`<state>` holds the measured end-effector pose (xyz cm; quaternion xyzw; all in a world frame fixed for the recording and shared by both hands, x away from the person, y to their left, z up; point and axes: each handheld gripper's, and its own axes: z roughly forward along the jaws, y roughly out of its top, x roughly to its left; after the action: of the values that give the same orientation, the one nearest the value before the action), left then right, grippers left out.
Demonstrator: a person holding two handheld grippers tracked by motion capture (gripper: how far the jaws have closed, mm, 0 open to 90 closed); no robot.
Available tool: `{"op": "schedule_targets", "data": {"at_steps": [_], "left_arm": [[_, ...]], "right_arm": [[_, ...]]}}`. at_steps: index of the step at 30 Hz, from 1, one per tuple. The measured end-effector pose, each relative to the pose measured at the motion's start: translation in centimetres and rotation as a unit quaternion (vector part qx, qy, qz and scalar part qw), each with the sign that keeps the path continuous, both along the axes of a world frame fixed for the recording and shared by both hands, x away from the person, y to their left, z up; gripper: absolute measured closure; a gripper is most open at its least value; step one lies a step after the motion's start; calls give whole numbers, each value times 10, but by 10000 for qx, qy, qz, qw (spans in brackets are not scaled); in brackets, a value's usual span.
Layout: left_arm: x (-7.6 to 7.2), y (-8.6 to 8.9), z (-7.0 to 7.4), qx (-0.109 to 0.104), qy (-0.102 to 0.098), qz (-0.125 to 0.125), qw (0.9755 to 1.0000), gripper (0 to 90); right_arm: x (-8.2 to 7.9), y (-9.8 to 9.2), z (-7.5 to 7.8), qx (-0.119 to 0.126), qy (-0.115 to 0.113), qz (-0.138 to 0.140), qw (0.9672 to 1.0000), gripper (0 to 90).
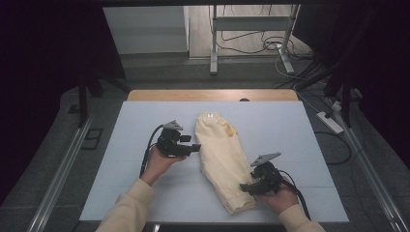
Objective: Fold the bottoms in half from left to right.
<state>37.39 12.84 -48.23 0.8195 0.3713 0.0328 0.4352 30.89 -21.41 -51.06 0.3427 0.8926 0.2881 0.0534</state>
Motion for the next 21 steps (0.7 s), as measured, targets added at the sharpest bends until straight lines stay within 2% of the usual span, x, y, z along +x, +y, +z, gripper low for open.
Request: {"op": "schedule_targets", "data": {"at_steps": [6,11,21], "left_arm": [[0,0,0,5,2,0,10000,352],[0,0,0,0,2,-1,10000,352],[0,1,0,-27,-12,21,10000,352]], "right_arm": [[-1,2,1,114,160,159,9997,517],[-1,4,2,192,325,185,9991,660],[-4,9,3,228,227,285,9991,736]]}}
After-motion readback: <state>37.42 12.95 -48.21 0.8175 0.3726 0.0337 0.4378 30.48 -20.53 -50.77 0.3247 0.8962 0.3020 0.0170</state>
